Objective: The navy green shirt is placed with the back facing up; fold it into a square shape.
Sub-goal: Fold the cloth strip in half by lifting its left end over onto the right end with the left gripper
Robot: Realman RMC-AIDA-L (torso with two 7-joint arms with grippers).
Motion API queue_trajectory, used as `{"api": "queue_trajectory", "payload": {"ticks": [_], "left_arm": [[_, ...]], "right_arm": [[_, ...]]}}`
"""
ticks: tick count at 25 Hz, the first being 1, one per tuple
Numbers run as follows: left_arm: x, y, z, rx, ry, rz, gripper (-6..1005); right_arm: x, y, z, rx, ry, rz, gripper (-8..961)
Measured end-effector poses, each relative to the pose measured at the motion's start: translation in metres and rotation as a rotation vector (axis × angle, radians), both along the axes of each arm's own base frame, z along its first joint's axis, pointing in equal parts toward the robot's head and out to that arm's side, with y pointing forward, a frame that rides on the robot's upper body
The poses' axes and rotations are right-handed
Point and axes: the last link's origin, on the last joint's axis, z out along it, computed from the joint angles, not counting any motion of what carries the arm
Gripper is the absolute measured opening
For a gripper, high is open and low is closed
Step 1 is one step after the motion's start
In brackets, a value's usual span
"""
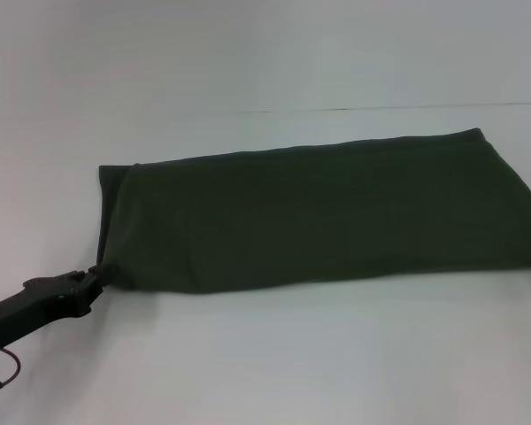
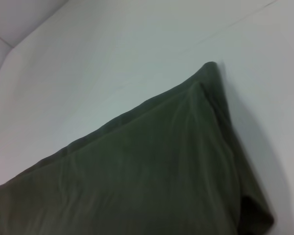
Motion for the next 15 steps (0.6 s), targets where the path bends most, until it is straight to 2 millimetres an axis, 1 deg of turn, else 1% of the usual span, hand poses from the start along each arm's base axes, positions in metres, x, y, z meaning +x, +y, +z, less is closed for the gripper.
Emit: {"api": "queue_trajectory", "payload": {"ticks": [4,10,15], "left_arm": [[0.0,0.0,0.0,0.001,0.001,0.0,15],[0.0,0.001,0.0,0.002,0.002,0.001,15],[0.001,0.002,-0.001,0.001,0.006,-0.003,14]], "right_arm": [[0.0,0.004,-0.006,0.006,-0.012,-0.004,709],[-0.006,0.013,-0.016,0.005,-0.025,0.005,696],[-0.012,0.02,-0.025,-0.008,-0.033,0.019,624]]}}
